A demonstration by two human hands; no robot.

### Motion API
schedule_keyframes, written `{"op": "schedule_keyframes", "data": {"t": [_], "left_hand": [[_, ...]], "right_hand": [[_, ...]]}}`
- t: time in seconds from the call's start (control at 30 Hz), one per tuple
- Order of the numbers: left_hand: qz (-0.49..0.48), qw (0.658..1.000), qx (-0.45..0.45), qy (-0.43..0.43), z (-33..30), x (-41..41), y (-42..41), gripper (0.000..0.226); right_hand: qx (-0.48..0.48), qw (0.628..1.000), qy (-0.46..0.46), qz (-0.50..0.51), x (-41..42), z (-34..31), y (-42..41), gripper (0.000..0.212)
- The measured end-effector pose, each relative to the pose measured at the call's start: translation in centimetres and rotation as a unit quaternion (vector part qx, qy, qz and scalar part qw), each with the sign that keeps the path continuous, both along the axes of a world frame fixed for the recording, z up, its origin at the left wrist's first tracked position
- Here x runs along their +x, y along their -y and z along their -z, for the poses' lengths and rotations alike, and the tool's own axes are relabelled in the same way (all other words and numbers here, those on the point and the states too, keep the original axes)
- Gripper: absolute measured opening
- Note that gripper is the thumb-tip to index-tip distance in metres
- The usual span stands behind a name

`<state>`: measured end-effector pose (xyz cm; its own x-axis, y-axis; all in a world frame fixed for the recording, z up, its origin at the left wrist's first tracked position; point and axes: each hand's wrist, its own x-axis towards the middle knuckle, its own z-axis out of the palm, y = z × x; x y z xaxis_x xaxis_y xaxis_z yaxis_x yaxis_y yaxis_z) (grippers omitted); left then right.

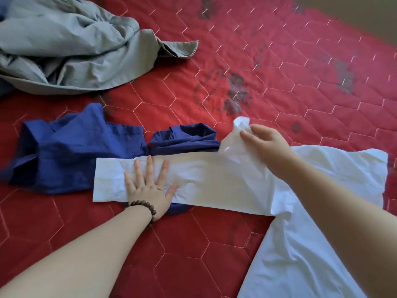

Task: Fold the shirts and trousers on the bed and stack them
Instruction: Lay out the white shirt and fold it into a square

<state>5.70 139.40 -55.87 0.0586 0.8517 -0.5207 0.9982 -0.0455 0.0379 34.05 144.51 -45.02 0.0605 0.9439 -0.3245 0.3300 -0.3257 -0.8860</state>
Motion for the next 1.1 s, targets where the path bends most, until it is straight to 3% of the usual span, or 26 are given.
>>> {"op": "schedule_keyframes", "data": {"t": [0.1,0.2,0.3,0.37,0.43,0.5,0.57,0.63,0.7,0.73,0.83,1.0,1.1], "left_hand": [[-0.010,0.997,0.042,0.062,-0.7,-0.4,0.5,0.075],[-0.060,0.969,0.151,0.184,-2.4,-0.8,0.3,0.090],[0.041,0.955,0.235,0.175,-3.3,-0.4,-0.3,0.092],[0.133,0.951,0.229,0.158,-3.5,0.6,-1.3,0.096],[0.174,0.941,0.212,0.199,-3.8,2.2,-2.8,0.086],[0.097,0.930,0.175,0.309,-4.0,4.8,-4.6,0.065],[-0.067,0.897,0.085,0.428,-4.5,7.2,-6.2,0.069],[-0.167,0.873,0.056,0.455,-5.0,8.8,-7.2,0.060],[-0.200,0.868,0.133,0.435,-5.7,9.2,-7.8,0.017],[-0.222,0.852,0.171,0.442,-6.2,8.9,-7.8,0.006],[-0.326,0.772,0.232,0.494,-7.9,6.3,-7.3,0.013],[-0.599,0.555,0.199,0.541,-7.1,-1.9,-2.5,0.010],[-0.674,0.510,0.123,0.520,-4.9,-5.6,0.6,0.024]], "right_hand": [[0.008,0.982,0.094,-0.165,-3.1,0.5,2.4,0.023],[0.053,0.934,0.210,-0.284,-5.5,2.4,4.4,0.016],[0.041,0.892,0.282,-0.351,-6.5,3.9,6.2,0.029],[0.043,0.880,0.307,-0.360,-6.5,4.6,7.1,0.033],[0.053,0.871,0.321,-0.369,-6.4,5.1,7.8,0.033],[0.055,0.856,0.341,-0.384,-6.2,5.5,8.4,0.036],[0.052,0.844,0.358,-0.395,-6.0,5.8,8.9,0.038],[0.050,0.839,0.368,-0.398,-6.0,6.2,9.3,0.041],[0.053,0.838,0.376,-0.391,-6.0,6.4,9.7,0.045],[0.055,0.839,0.382,-0.384,-5.9,6.4,9.9,0.049],[0.048,0.841,0.405,-0.356,-5.7,6.5,10.6,0.075],[0.027,0.848,0.454,-0.271,-5.9,6.3,11.3,0.100],[0.003,0.851,0.468,-0.239,-5.9,6.6,11.3,0.106]]}}
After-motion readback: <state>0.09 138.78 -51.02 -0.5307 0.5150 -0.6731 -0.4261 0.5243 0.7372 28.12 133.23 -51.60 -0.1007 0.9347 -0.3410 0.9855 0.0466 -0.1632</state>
